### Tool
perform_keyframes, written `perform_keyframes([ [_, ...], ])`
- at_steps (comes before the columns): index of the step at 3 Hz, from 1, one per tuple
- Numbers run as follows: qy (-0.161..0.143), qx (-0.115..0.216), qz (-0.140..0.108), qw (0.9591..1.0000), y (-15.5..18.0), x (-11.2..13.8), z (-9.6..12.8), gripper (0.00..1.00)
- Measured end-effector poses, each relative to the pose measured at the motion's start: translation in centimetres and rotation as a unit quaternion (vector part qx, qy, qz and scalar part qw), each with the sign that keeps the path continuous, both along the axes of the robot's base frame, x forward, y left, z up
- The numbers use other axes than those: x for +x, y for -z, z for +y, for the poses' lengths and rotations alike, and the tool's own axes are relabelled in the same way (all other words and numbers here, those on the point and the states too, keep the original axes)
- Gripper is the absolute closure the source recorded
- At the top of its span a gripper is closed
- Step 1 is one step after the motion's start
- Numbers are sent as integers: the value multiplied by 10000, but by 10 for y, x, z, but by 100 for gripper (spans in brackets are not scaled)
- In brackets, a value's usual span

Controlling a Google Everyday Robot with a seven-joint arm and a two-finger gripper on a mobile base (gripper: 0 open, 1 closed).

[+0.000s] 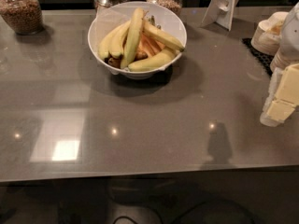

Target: Pick banana from white bowl

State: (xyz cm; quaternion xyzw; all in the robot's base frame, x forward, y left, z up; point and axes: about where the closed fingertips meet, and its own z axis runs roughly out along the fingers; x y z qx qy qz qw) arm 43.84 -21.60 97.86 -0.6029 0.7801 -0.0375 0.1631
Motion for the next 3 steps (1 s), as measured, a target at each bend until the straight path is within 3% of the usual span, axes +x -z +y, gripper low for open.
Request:
perform_keyframes([
  [2, -59, 55, -132, 9999, -2, 3, 4, 0],
  [3, -267, 381, -544, 9974, -6, 24, 24, 0],
])
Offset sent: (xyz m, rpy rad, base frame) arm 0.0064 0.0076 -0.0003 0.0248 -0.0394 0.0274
